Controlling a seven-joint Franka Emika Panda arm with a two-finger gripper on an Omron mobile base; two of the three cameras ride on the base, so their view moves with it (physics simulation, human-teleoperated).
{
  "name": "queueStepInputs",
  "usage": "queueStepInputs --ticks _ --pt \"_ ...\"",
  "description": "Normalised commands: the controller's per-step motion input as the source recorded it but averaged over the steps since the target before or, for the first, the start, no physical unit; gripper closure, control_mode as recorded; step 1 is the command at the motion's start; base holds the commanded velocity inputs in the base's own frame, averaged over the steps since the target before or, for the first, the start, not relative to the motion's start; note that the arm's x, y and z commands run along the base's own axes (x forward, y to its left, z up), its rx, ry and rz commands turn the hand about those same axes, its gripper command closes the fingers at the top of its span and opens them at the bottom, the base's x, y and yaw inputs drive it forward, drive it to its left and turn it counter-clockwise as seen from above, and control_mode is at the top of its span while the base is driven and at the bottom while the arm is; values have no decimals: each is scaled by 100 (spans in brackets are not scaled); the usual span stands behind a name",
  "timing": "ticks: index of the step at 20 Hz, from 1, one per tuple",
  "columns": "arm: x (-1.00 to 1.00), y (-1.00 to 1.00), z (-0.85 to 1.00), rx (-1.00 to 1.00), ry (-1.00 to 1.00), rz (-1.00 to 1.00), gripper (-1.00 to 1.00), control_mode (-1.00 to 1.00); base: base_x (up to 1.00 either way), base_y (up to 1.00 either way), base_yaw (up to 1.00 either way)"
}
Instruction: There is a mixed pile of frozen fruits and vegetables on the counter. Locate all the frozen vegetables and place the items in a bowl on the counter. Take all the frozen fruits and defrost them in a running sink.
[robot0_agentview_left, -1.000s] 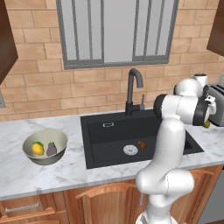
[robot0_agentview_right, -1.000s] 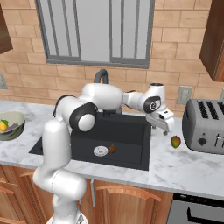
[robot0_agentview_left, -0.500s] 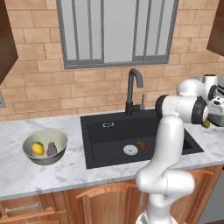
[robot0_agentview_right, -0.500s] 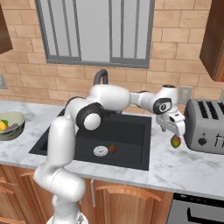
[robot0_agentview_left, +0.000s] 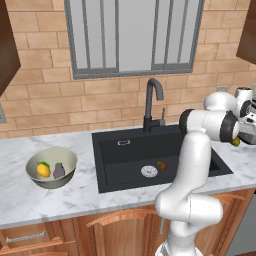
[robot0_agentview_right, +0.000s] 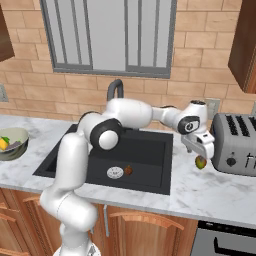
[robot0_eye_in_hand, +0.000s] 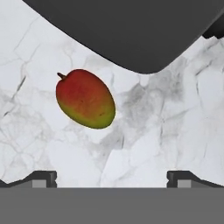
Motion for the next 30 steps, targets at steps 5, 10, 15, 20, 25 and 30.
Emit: queueStepInputs --ticks 5,10,15,20,25,30 --pt "6 -12 -13 0 -7 0 -100 -100 0 0 0" --pt "17 -2 -5 0 -2 -6 -100 -100 0 0 0" --pt "44 0 -8 -1 7 -2 -100 -100 0 0 0" --pt "38 -11 -17 0 13 -7 -100 -100 0 0 0" --pt "17 -26 -14 0 9 -12 -100 -100 0 0 0" --pt "0 -32 -2 0 6 -11 -100 -100 0 0 0"
